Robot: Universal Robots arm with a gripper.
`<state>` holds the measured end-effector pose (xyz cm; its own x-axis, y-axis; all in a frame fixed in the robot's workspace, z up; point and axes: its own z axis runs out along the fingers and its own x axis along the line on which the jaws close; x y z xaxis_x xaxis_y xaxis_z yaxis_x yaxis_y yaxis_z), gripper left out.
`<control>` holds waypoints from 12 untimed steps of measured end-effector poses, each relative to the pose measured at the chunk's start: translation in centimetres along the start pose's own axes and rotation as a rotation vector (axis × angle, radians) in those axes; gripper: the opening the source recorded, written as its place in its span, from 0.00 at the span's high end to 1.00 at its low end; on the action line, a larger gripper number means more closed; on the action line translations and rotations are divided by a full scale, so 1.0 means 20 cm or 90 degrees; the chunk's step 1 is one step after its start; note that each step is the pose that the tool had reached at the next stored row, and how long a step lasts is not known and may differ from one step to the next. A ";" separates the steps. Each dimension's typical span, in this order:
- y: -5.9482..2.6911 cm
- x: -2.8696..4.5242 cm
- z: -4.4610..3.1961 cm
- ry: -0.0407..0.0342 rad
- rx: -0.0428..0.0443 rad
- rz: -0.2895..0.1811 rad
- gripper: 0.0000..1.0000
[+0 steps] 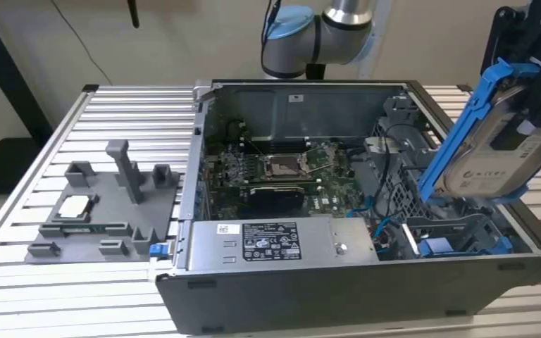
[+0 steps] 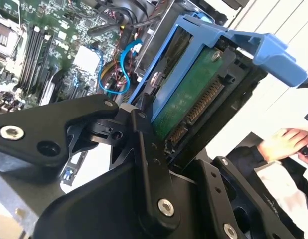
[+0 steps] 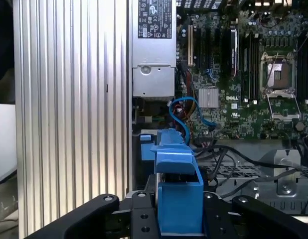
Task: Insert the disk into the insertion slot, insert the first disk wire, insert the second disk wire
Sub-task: 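Insert the disk into the insertion slot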
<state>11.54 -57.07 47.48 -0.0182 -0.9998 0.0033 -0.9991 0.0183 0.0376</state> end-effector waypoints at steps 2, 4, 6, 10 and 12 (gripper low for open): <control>-0.004 0.000 0.014 0.0001 0.0000 0.000 0.67; -0.006 0.000 0.022 0.0000 0.0000 0.000 0.67; -0.007 0.000 0.028 0.0001 0.0001 0.000 0.67; -0.010 0.000 0.053 0.0000 0.0001 0.000 0.67; -0.013 0.000 0.069 -0.0001 0.0001 0.000 0.67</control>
<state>11.76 -57.07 46.09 -0.0181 -0.9998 0.0031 -0.9991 0.0182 0.0376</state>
